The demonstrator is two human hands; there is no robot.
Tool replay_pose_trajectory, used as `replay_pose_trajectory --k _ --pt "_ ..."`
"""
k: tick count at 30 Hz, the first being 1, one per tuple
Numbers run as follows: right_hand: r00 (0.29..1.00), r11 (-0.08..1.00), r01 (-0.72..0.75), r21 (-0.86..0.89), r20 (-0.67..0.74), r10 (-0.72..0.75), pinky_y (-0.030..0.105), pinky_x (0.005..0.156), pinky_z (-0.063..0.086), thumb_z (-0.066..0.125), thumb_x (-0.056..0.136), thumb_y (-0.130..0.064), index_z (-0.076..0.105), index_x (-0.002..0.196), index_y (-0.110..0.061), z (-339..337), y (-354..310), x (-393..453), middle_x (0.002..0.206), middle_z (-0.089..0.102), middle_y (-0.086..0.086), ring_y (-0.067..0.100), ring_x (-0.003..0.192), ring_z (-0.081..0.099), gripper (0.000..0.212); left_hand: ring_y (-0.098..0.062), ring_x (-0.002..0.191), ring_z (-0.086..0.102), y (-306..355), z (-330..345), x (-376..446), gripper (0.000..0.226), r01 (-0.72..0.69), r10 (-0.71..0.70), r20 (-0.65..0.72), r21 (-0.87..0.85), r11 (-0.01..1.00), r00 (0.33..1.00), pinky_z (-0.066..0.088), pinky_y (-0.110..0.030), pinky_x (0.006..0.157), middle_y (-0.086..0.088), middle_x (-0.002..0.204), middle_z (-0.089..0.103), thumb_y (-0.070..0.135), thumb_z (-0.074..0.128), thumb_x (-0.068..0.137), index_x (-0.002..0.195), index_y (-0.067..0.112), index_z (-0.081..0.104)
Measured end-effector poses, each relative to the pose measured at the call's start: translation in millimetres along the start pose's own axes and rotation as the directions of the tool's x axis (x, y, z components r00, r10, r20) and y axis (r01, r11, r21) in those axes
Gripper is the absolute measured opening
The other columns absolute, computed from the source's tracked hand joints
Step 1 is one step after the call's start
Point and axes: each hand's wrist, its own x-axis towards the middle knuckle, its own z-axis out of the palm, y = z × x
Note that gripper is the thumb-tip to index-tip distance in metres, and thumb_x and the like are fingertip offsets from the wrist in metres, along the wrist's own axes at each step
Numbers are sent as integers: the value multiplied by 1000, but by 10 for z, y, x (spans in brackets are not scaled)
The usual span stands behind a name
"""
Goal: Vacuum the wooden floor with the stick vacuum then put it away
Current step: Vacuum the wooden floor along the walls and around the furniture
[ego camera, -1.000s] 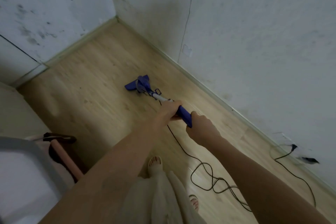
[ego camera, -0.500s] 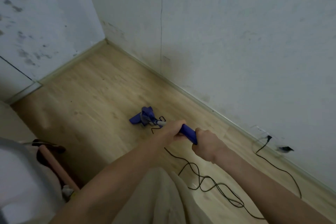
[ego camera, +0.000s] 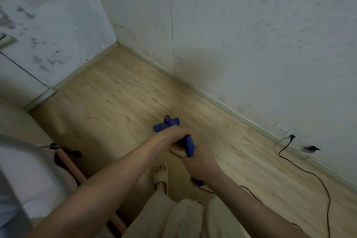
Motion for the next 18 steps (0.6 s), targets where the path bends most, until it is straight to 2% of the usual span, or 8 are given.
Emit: replay_pose_trajectory --k 2,4,6,7,9,11,16,18 --pt "1000 997 -22 77 12 22 27 51 52 51 93 -12 37 105 -15 176 -31 72 87 56 8 17 58 55 19 -25 89 67 -35 -105 52 33 -14 16 -36 51 999 999 58 -37 82 -14 102 65 18 62 89 116 1 56" --pt "999 994 -34 100 9 33 32 59 54 51 92 -12 35 106 -17 344 -59 193 91 55 7 16 62 55 22 -21 80 64 -56 -197 86 27 -21 27 -69 82 996 997 57 -30 67 -12 97 63 20 60 91 111 3 56" --pt "1000 996 -28 81 -3 29 32 60 55 51 92 -11 38 111 -15 454 -112 359 92 55 6 15 62 54 23 -20 77 61 -53 -294 153 18 -31 37 -105 57 998 994 53 -28 61 -11 95 61 21 59 93 102 6 56" --pt "1000 998 -26 60 -10 26 31 57 53 51 93 -11 39 116 -14 471 -153 451 91 54 5 14 61 54 26 -20 79 60 -38 -343 210 17 -44 50 -126 44 998 991 53 -28 60 -11 96 61 21 59 94 101 6 56" --pt "1000 1000 -17 -18 -24 16 26 49 49 50 94 -12 39 123 -13 437 -246 617 86 50 2 14 61 53 32 -24 85 60 19 -409 287 24 -66 66 -163 2 998 984 52 -29 61 -15 106 62 21 58 95 111 3 55" --pt "999 994 -4 -109 -46 -1 26 50 47 50 94 -13 41 125 -11 332 -320 721 83 49 1 13 61 52 33 -24 85 60 114 -430 348 30 -73 65 -171 -43 996 983 52 -31 61 -17 114 60 19 56 95 119 1 51" --pt "1000 986 -9 -164 -19 6 23 36 43 47 95 -10 42 118 -9 -14 -411 533 81 50 6 14 49 52 23 -19 74 59 269 -339 341 21 -74 67 -100 -63 995 993 53 -29 58 -14 107 57 19 56 95 108 3 49" --pt "1000 988 -16 -151 17 18 24 39 46 48 95 -11 40 112 -11 -117 -409 368 82 52 7 15 48 54 19 -20 75 60 246 -277 286 13 -42 39 -63 -56 998 997 54 -30 62 -13 100 59 18 56 94 97 6 50"
